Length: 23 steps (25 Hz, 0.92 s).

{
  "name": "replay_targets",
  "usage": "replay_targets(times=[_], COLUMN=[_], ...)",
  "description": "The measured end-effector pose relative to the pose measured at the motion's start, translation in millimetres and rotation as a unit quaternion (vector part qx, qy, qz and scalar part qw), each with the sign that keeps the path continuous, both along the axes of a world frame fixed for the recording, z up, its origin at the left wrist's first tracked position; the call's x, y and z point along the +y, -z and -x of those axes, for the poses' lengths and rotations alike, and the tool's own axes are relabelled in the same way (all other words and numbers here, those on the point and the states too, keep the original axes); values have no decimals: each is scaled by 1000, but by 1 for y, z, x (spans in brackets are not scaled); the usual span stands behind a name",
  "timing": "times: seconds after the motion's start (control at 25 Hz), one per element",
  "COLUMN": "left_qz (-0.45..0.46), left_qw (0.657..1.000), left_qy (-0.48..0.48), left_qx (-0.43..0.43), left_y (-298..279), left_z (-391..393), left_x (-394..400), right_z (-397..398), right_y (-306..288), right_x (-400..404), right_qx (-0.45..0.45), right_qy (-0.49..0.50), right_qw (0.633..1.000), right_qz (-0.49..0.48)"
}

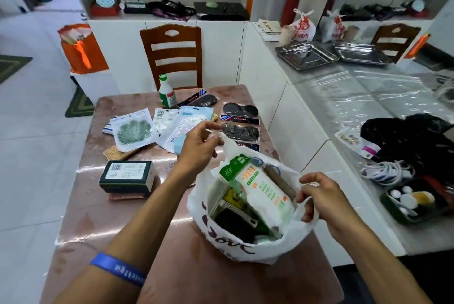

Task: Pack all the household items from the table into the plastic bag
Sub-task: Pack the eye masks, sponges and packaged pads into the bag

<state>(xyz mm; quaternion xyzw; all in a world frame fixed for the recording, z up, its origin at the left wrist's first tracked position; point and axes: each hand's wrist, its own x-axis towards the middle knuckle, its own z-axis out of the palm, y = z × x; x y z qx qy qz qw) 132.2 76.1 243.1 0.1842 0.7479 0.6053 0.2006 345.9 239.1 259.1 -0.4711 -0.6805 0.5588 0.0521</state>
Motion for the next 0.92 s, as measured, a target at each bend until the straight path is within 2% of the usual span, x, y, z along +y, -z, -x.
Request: replay_targets(times=[0.08,0.12,0.2,0.28,0.32,0.44,0.52,0.6,0.68,0.8,0.92], left_qz=[2,9,33,34,29,39,55,74,92,134,200], left_qw=[1000,1000,999,999,1000,999,998,997,995,991,980], left_qy=[0,4,12,6,0,-19,-30,-27,-15,-22,18], left_qx=[-16,-12,14,15,9,6,13,16,16,-5,-6], left_y=[5,8,12,16,18,26,33,43,56,83,110], left_z=[-4,-5,-3,6,13,35,49,64,87,119,144], left_x=[-5,-8,-17,-28,-33,-40,-36,-21,9,57,88], right_z=[2,5,12,29,39,71,97,128,174,252,308], right_y=[-5,-8,-18,-31,-36,-35,-29,-10,23,90,157], right_x=[1,1,-1,-2,-1,9,22,46,92,158,190], right_qx=[-91,-161,-271,-288,-277,-201,-160,-155,-143,-150,-158], right_qy=[-92,-145,-193,-180,-175,-186,-231,-292,-340,-424,-452], right_qw=[985,955,870,826,820,841,854,850,848,824,814], right_qz=[-116,-203,-364,-449,-469,-467,-438,-410,-380,-345,-328])
